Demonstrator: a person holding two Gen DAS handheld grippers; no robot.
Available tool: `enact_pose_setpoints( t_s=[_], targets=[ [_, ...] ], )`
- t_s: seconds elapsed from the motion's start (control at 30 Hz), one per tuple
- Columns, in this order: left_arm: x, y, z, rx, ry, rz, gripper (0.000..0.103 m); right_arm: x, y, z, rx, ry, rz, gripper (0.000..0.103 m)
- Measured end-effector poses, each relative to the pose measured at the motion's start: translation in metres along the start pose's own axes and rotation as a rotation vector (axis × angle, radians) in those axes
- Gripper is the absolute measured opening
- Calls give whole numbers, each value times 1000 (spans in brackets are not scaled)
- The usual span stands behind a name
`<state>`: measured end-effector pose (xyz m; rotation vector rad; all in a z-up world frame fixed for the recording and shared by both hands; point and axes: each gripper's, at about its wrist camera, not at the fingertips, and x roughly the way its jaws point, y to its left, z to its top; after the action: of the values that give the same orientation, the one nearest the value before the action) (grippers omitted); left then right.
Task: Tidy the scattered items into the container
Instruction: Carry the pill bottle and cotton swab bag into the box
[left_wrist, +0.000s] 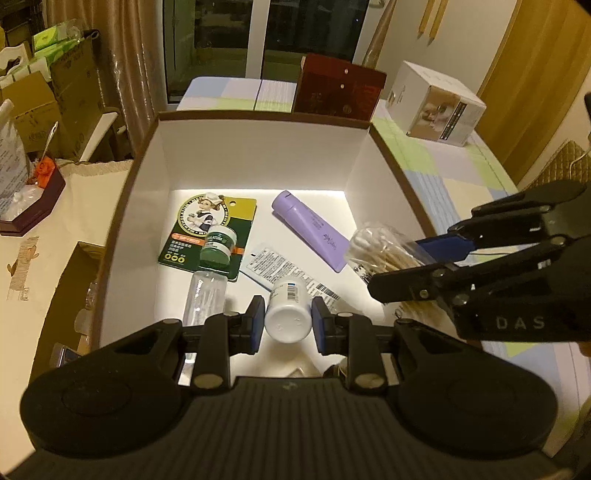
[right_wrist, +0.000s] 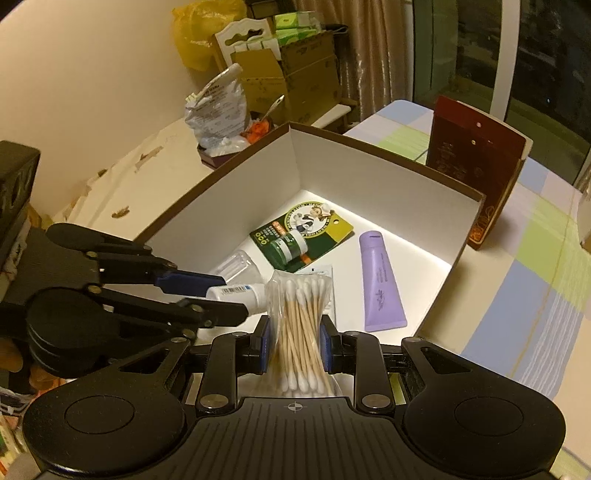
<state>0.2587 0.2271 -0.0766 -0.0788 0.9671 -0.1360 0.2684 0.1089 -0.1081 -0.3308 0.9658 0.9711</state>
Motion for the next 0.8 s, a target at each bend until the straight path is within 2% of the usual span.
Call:
enact_pose_setpoints(
  t_s=[0.23,0.57,0.63,0.67,0.7,0.8],
  targets=[
    [18,7,0,18,14,43,22,16,-5,9,-65,18,-34,29],
    [12,16,-1,-9,12,35,22,28,-10,14,-118,5,-79,30],
    [10,17,-1,-12,17,37,24,28,-11,15,-118,-2,-87,55],
    [8,17,-1,-13,19,39,25,26,-12,15,-119,-30,-102,82],
    [6,18,-1,-14,19,41,27,22,-12,14,-127,-59,-103,85],
    [-1,19,-3,-21,15,41,32,17,-16,13,-118,-50,-99,85]
  ],
)
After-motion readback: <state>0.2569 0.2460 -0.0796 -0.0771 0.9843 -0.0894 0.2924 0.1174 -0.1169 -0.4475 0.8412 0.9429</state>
